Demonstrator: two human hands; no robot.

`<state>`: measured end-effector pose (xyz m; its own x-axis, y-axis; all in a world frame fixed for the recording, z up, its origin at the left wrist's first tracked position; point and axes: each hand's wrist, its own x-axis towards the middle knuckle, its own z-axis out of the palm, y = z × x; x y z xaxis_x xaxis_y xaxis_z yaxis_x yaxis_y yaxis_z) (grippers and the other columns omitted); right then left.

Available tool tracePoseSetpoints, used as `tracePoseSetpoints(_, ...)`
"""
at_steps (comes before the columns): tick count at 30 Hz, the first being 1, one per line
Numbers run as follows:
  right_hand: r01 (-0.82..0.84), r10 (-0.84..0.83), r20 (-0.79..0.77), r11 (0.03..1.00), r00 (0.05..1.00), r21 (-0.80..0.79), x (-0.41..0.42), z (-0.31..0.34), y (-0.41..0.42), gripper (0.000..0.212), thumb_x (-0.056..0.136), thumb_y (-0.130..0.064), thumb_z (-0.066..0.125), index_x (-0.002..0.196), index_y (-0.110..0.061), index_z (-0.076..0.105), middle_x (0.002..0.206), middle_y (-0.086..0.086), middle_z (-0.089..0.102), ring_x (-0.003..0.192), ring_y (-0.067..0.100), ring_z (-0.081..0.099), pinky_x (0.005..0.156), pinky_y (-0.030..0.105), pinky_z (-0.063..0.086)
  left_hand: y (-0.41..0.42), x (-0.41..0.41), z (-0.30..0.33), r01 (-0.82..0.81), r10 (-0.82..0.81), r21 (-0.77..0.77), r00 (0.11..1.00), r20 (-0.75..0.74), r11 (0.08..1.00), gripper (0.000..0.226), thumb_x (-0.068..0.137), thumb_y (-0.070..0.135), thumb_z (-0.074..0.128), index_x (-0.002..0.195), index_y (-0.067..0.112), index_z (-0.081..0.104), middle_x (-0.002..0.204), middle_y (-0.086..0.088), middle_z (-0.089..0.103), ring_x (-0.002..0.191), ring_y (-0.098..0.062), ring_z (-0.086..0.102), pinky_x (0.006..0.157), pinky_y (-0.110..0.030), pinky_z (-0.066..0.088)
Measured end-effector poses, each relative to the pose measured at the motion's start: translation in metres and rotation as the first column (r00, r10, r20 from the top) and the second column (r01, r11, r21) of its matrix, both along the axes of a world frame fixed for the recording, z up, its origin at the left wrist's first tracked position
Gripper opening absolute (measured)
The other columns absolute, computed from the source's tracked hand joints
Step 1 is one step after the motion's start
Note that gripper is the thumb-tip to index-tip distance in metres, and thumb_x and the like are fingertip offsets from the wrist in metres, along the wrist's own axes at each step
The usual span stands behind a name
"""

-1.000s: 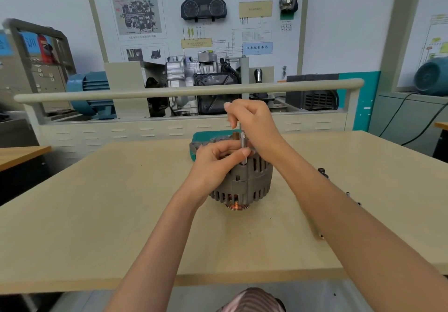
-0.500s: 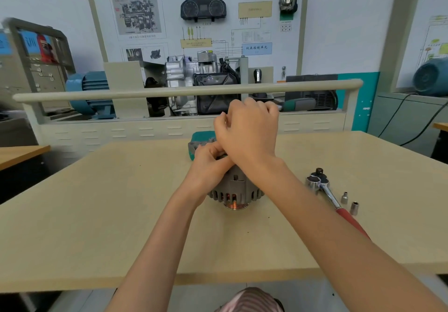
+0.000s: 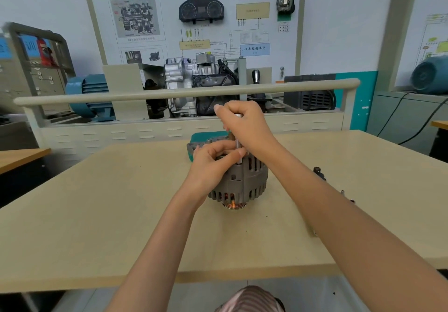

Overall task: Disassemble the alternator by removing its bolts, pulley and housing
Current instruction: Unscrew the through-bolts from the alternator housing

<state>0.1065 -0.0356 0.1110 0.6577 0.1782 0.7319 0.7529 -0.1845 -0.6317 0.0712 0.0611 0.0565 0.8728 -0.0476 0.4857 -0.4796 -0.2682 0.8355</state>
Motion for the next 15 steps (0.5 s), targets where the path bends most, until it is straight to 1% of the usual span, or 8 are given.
tracePoseSetpoints(3, 0.114, -0.11, 0.088, 0.993, 0.99, -0.037, -0.002, -0.003, 0.0, 0.041, 0.091, -0.015, 0.056, 0.052, -0.01, 0.043, 0.052, -0.003, 0.038, 0.054, 0.009, 0.037, 0.061, 0.027, 0.034, -0.003, 0.0, -0.002, -0.026, 0.026, -0.01, 0.999, 0.032, 1.0, 0.015, 0.076, 0.036, 0.061, 0.076, 0.048, 0.07, 0.084, 0.014, 0.073, 0.102, -0.018, 0.063, 0.111, -0.059, 0.023)
tracePoseSetpoints(5, 0.304, -0.263, 0.246, 0.942, 0.933, -0.144, -0.005, -0.005, -0.002, 0.035, 0.091, -0.019, 0.055, 0.058, -0.011, 0.045, 0.056, -0.007, 0.038, 0.059, 0.011, 0.04, 0.065, 0.025, 0.031, -0.003, 0.001, -0.003, -0.03, 0.031, -0.02, 0.999, 0.043, 0.999, 0.013, 0.075, 0.036, 0.061, 0.076, 0.044, 0.07, 0.083, 0.012, 0.073, 0.102, -0.019, 0.063, 0.11, -0.06, 0.023)
tracePoseSetpoints(6, 0.43, -0.348, 0.333, 0.877, 0.876, -0.213, -0.007, -0.005, -0.002, 0.031, 0.092, -0.022, 0.053, 0.063, -0.013, 0.047, 0.059, -0.007, 0.041, 0.064, 0.013, 0.044, 0.071, 0.026, 0.031, -0.003, 0.002, -0.003, -0.037, 0.038, -0.026, 0.998, 0.047, 0.999, 0.012, 0.074, 0.035, 0.061, 0.076, 0.041, 0.071, 0.083, 0.01, 0.073, 0.101, -0.02, 0.063, 0.11, -0.06, 0.024)
tracePoseSetpoints(8, 0.661, -0.503, 0.457, 0.685, 0.734, -0.306, -0.011, -0.006, 0.0, 0.018, 0.092, -0.024, 0.046, 0.078, -0.016, 0.052, 0.073, -0.003, 0.052, 0.076, 0.019, 0.051, 0.084, 0.032, 0.03, -0.004, 0.004, -0.004, -0.056, 0.058, -0.039, 0.997, 0.047, 0.998, 0.012, 0.073, 0.033, 0.06, 0.078, 0.038, 0.071, 0.083, 0.006, 0.073, 0.1, -0.024, 0.063, 0.108, -0.061, 0.027)
tracePoseSetpoints(10, 0.789, -0.609, 0.506, 0.517, 0.611, -0.332, -0.015, -0.007, 0.006, 0.014, 0.091, -0.021, 0.044, 0.094, -0.014, 0.056, 0.089, 0.004, 0.061, 0.087, 0.025, 0.055, 0.086, 0.036, 0.03, -0.004, 0.005, -0.005, -0.077, 0.078, -0.036, 0.996, 0.035, 0.996, 0.017, 0.072, 0.031, 0.058, 0.075, 0.043, 0.07, 0.078, 0.011, 0.072, 0.099, -0.027, 0.062, 0.106, -0.063, 0.028)
tracePoseSetpoints(11, 0.811, -0.632, 0.51, 0.477, 0.584, -0.338, -0.016, -0.008, 0.009, 0.015, 0.091, -0.021, 0.045, 0.097, -0.013, 0.056, 0.093, 0.005, 0.061, 0.09, 0.026, 0.055, 0.087, 0.037, 0.03, -0.003, 0.005, -0.005, -0.082, 0.082, -0.032, 0.996, 0.027, 0.996, 0.021, 0.071, 0.029, 0.057, 0.073, 0.046, 0.069, 0.074, 0.015, 0.071, 0.099, -0.027, 0.061, 0.106, -0.064, 0.027)
tracePoseSetpoints(13, 0.799, -0.621, 0.506, 0.505, 0.599, -0.326, -0.018, -0.008, 0.012, 0.014, 0.091, -0.023, 0.045, 0.094, -0.015, 0.056, 0.09, 0.004, 0.06, 0.089, 0.024, 0.054, 0.088, 0.036, 0.029, -0.003, 0.005, -0.006, -0.079, 0.079, -0.029, 0.997, 0.013, 0.996, 0.023, 0.071, 0.03, 0.056, 0.072, 0.05, 0.068, 0.072, 0.02, 0.069, 0.099, -0.026, 0.06, 0.107, -0.065, 0.026)
tracePoseSetpoints(15, 0.717, -0.553, 0.473, 0.623, 0.686, -0.313, -0.015, -0.006, 0.009, 0.016, 0.092, -0.027, 0.046, 0.079, -0.018, 0.052, 0.078, -0.001, 0.052, 0.082, 0.02, 0.051, 0.09, 0.034, 0.027, -0.002, 0.005, -0.006, -0.065, 0.065, -0.036, 0.998, 0.02, 0.997, 0.018, 0.071, 0.035, 0.057, 0.074, 0.049, 0.068, 0.075, 0.018, 0.071, 0.101, -0.024, 0.061, 0.108, -0.063, 0.026)
